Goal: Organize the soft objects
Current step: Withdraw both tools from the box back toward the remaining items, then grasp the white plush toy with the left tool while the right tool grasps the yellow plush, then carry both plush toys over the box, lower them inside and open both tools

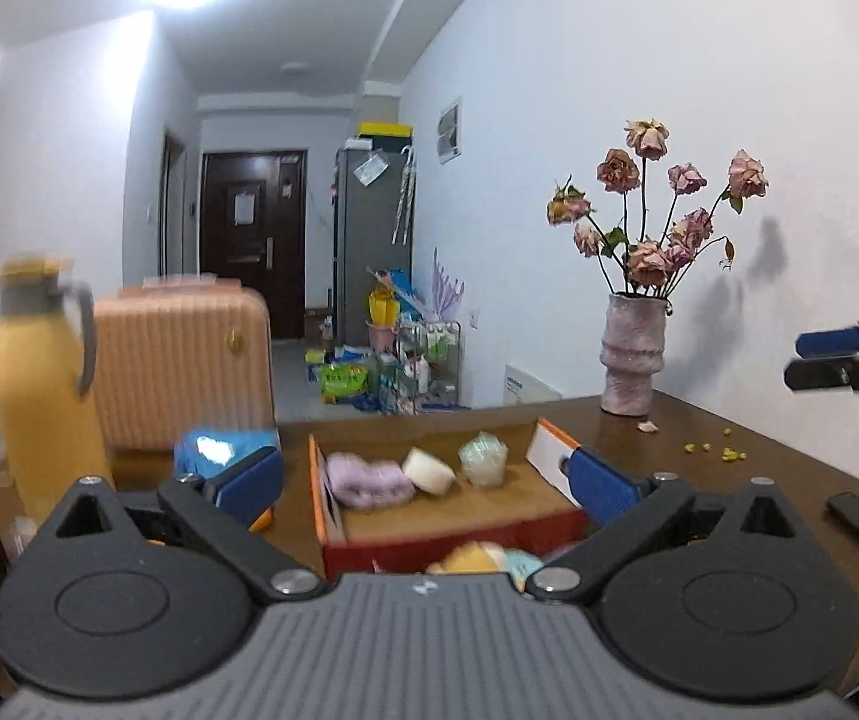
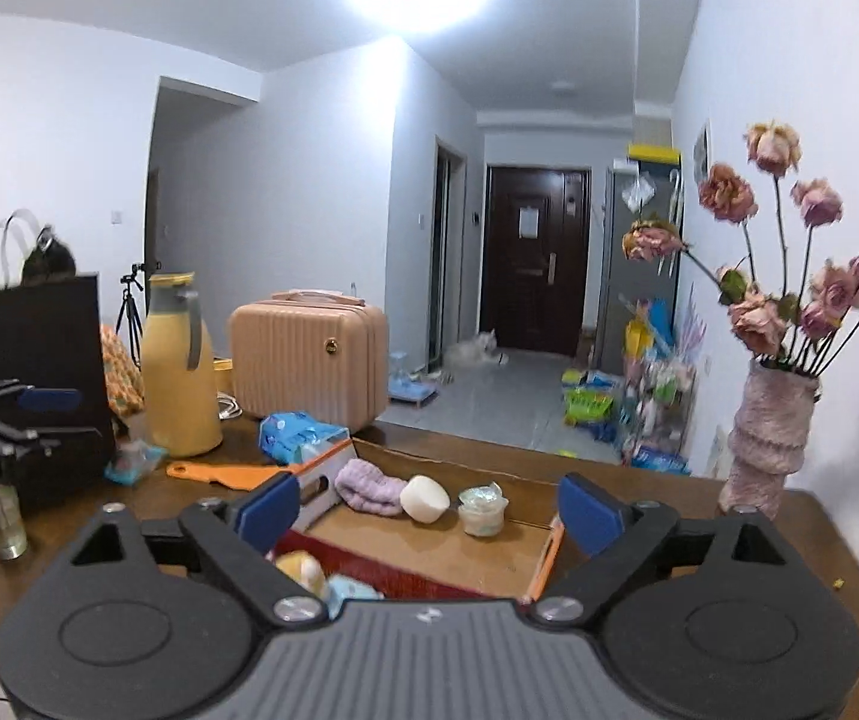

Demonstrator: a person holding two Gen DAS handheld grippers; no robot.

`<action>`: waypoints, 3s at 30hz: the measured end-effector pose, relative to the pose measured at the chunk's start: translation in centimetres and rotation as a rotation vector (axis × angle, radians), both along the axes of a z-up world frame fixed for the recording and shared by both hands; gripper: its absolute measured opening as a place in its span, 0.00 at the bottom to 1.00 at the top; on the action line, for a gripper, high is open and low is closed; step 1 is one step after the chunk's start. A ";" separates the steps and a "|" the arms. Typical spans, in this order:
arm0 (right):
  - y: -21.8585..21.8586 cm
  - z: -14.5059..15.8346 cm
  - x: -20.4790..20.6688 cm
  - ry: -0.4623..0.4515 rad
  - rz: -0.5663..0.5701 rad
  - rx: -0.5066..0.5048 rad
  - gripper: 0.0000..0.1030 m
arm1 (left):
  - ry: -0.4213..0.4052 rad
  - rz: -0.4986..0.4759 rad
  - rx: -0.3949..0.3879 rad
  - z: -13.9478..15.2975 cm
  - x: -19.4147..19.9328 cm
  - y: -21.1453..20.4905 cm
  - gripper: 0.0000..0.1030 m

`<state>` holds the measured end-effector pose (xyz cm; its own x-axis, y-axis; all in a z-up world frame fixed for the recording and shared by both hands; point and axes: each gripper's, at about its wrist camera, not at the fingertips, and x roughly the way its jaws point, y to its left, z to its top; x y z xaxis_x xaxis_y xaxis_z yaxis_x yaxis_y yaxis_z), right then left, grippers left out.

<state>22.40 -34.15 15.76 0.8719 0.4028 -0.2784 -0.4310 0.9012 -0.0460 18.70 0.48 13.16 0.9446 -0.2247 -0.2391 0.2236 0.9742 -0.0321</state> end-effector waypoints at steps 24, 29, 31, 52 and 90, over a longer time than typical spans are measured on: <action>0.8 -13.6 -1.8 0.204 -0.085 0.070 0.89 | 0.360 0.041 -0.109 -12.0 2.6 0.8 1.00; 5.1 -13.4 2.4 0.221 0.025 0.078 0.80 | 0.451 -0.004 -0.253 -13.8 6.2 0.8 0.93; 7.3 -13.6 4.0 0.227 0.075 0.074 0.77 | 0.483 -0.014 -0.312 -14.4 7.5 1.2 0.89; 10.8 -14.0 2.6 0.337 0.104 0.164 0.36 | 0.549 -0.178 -0.527 -14.5 6.5 3.0 0.53; 6.3 -9.5 2.4 0.268 0.045 0.187 0.44 | 0.445 -0.338 -0.397 -7.9 8.7 -1.8 0.46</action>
